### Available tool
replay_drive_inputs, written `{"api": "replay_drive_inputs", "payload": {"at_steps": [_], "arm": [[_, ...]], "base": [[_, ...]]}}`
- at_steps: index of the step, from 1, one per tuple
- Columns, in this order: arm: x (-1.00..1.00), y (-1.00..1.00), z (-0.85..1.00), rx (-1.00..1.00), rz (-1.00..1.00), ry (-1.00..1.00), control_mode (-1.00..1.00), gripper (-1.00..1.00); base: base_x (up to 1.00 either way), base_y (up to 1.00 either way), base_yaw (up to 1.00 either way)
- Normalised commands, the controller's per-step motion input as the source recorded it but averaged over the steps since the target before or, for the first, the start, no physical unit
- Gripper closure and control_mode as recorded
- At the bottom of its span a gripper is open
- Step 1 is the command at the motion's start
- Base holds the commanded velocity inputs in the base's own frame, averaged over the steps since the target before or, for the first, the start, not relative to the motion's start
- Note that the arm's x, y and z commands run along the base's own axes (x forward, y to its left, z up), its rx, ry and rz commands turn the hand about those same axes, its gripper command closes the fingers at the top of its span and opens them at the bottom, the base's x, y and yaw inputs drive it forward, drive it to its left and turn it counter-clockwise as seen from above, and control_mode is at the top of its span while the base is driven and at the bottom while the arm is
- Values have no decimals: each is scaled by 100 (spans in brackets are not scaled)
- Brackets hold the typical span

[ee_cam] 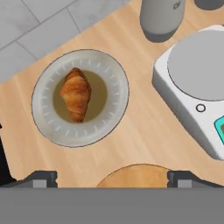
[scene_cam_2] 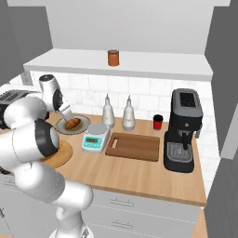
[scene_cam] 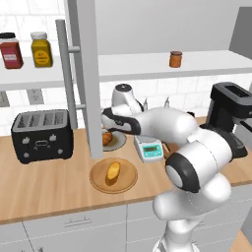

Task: From the different types of pastries on the counter, select a croissant and place it on the cutting board. Then retrieve a jar of jam from the cabinet and place it alongside the croissant on the cutting board.

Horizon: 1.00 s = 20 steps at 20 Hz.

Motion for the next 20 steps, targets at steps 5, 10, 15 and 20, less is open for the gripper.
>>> {"api": "replay_drive_inputs", "payload": {"at_steps": [5,10,15,20], "arm": [[44,0,-4,0,-5,0,-100,-100],[50,14,-3,0,-3,3,-100,-100],[30,17,-14,0,0,1,-100,-100],[4,0,-25,0,0,0,-100,-100]], "base": [[0,0,0],[0,0,0],[0,0,0],[0,0,0]]}}
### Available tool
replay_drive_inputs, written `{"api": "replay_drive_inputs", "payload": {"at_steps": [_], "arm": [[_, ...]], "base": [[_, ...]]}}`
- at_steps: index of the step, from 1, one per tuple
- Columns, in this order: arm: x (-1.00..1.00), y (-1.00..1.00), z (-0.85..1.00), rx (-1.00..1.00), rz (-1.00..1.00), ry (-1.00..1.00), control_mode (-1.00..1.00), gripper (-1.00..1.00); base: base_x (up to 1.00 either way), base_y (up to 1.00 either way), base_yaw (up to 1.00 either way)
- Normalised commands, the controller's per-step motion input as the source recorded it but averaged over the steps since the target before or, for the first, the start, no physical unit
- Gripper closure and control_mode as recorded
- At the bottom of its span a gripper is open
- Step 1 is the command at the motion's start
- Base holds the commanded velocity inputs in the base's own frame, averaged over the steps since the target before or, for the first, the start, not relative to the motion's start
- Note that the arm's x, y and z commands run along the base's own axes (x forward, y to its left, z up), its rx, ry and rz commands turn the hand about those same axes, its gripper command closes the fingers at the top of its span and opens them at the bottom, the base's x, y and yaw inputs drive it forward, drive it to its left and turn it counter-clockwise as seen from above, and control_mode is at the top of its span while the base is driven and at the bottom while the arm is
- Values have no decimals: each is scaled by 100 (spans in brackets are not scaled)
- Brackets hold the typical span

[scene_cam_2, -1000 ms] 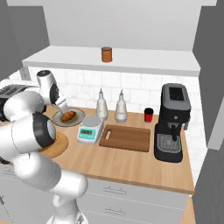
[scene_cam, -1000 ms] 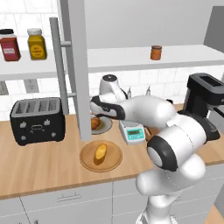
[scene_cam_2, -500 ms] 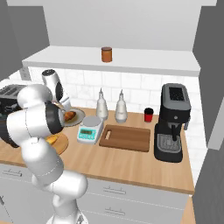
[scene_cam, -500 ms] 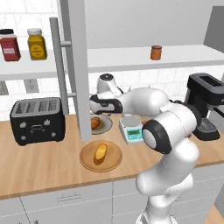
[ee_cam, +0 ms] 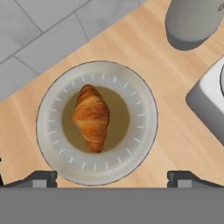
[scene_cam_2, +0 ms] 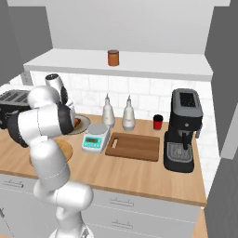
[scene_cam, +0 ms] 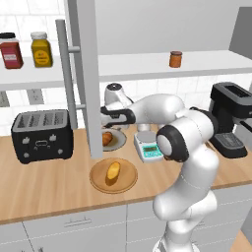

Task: From the different types of pastries on the counter, select a croissant and place it on the cutting board. Then retrieve a jar of jam from the cabinet and place it alongside the croissant on the cutting board.

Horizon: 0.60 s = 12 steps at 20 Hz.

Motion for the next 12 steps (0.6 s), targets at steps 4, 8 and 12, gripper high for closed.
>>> {"api": "replay_drive_inputs", "payload": {"at_steps": [4,8,12], "arm": [[0,0,-26,0,0,0,-100,-100],[5,0,-7,0,0,0,-100,-100],[24,0,0,0,0,0,-100,-100]], "base": [[0,0,0],[0,0,0],[0,0,0]]}}
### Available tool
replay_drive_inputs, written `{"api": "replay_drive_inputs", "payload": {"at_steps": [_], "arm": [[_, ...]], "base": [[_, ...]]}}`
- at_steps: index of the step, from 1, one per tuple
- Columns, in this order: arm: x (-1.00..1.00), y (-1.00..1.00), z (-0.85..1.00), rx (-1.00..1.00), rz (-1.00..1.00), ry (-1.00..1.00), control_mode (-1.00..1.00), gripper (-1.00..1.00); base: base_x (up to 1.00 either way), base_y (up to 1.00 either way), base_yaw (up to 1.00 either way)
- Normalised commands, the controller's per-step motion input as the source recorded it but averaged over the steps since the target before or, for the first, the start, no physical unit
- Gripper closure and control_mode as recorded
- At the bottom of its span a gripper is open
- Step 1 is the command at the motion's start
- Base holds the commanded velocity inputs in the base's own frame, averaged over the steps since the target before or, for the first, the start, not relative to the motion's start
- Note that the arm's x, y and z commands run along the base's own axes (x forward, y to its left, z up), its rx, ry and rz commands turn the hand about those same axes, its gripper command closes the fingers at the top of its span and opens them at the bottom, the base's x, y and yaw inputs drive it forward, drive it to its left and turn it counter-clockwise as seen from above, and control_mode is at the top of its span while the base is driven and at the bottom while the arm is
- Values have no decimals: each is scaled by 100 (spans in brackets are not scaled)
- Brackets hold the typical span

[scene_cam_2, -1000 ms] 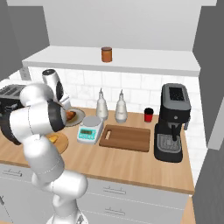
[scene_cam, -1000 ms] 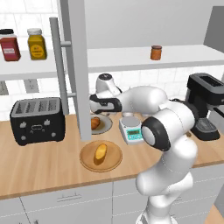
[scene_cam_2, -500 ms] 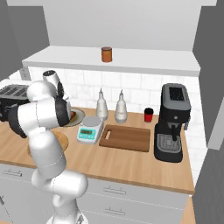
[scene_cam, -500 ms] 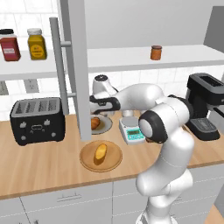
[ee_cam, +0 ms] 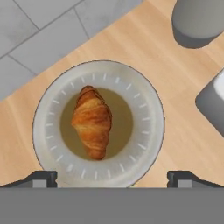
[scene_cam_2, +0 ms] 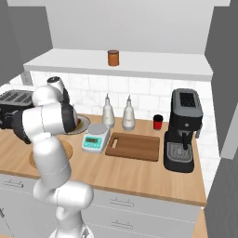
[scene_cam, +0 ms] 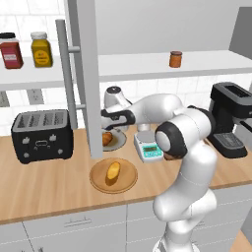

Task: From the different types of pastries on the counter, select a croissant and place it on the cutting board. Then retrieve a jar of jam from the cabinet and place it alongside the croissant on the cutting board.

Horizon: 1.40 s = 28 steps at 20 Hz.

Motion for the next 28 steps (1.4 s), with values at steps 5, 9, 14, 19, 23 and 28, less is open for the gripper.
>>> {"api": "replay_drive_inputs", "payload": {"at_steps": [5,9,14,19,23,28], "arm": [[20,0,-5,0,0,-3,-100,-100],[8,0,-18,0,-1,-4,-100,-100],[9,0,-26,0,-4,-6,-100,-100],[0,20,-14,0,-6,-4,-100,-100],[0,29,0,0,-8,0,-100,-100],[0,-2,0,0,0,4,-100,-100]], "base": [[0,0,0],[0,0,0],[0,0,0],[0,0,0],[0,0,0],[0,0,0]]}}
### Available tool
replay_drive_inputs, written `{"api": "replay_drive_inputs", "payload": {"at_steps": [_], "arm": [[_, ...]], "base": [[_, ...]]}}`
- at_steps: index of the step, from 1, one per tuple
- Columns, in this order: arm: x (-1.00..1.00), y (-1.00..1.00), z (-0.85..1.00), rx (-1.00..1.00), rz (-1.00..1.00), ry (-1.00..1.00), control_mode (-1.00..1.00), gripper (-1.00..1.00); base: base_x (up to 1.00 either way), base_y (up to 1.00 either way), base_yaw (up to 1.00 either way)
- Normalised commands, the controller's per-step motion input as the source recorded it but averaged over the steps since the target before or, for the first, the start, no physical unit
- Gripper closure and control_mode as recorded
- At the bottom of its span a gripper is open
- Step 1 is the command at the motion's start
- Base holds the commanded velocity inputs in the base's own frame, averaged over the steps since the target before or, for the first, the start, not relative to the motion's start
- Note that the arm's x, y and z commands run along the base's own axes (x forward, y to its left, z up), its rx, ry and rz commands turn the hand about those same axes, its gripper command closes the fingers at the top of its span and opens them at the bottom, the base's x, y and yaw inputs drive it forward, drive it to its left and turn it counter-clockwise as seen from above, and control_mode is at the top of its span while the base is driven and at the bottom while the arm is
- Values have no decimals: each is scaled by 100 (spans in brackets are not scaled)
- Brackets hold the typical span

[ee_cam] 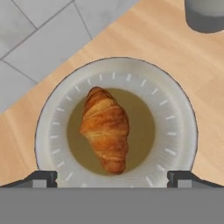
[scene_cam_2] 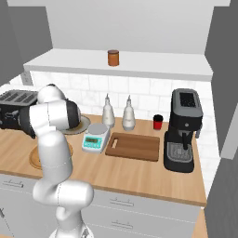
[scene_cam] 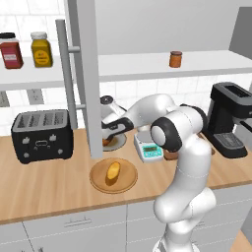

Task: From the different types of pastries on the counter, select a croissant and place it on the cutting board. Then retrieve a jar of jam from the cabinet and place it alongside the croissant on the cutting board.

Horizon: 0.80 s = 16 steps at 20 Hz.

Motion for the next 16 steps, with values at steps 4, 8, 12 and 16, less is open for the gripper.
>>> {"api": "replay_drive_inputs", "payload": {"at_steps": [4,8,12,16], "arm": [[0,-12,0,0,3,0,-100,-100],[0,-18,-6,0,9,0,-100,-100],[0,-13,-18,0,7,-1,-100,-100],[0,-8,-14,0,5,-5,-100,-100]], "base": [[0,0,0],[0,0,0],[0,0,0],[0,0,0]]}}
